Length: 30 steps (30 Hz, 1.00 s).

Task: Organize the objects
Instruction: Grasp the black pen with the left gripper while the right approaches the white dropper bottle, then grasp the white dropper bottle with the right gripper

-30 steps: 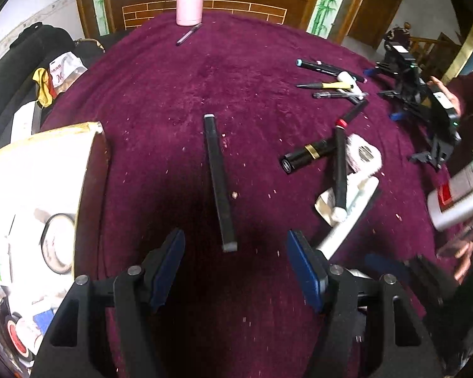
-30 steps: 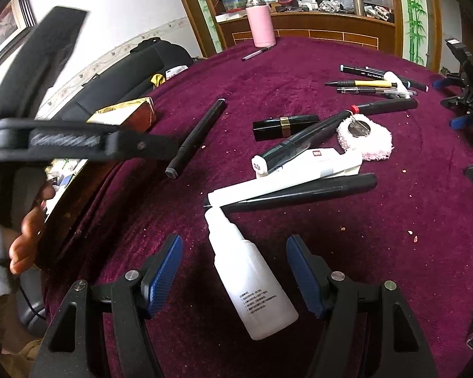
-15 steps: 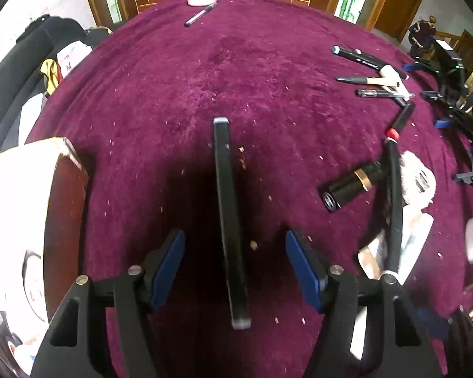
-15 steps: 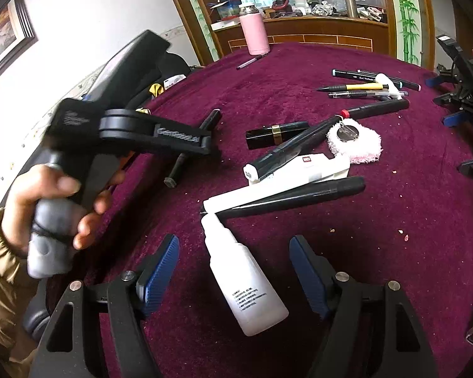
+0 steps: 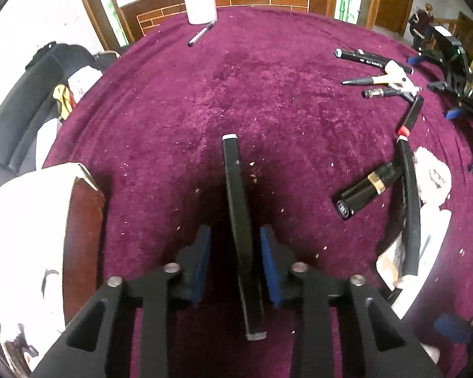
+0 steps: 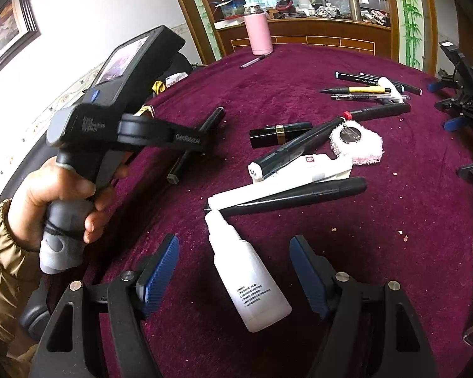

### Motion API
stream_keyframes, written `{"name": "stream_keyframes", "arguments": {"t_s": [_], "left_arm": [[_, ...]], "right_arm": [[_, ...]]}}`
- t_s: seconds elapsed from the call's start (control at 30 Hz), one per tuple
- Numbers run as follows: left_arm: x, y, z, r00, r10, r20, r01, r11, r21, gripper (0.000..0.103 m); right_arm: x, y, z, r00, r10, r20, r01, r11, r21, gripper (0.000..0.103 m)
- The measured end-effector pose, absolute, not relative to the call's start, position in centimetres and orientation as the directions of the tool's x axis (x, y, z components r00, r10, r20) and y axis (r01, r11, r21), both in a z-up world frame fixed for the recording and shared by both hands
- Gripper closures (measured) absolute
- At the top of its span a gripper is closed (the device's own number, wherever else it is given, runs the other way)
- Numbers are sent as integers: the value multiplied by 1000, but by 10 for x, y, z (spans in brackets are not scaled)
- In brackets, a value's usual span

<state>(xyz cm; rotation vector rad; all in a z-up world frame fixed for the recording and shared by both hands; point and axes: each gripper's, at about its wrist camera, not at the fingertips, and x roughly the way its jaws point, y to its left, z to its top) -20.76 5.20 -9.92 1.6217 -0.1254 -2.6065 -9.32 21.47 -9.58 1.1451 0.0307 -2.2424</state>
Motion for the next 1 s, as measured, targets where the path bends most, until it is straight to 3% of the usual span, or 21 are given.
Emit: {"name": "stream_keyframes", "arguments": {"t_s": [0.13, 0.43, 0.6, 0.83, 1.0], "left_arm": [[-194, 57, -100, -451, -156, -879, -16, -983, 183, 88], [-150, 54, -98, -437, -132, -890, -75, -981, 182, 89], [-131, 53, -97, -426, -112, -898, -92, -982, 166, 89], [-131, 53, -97, -424, -108, -899, -85, -984, 158, 89], [-130, 52, -97, -425, -99, -900, -78, -986, 145, 89]], "right_arm": [[-93, 215, -96, -440, -504, -743, 531, -814, 238, 25], [-90, 207, -102, -430, -468, -772, 549, -814, 188, 26], [-91, 204, -109, -421, -441, -793, 549, -820, 164, 39], [-91, 202, -112, -449, -397, -800, 544, -832, 107, 71], [-90, 203, -109, -467, -401, -788, 540, -835, 105, 71]]}}
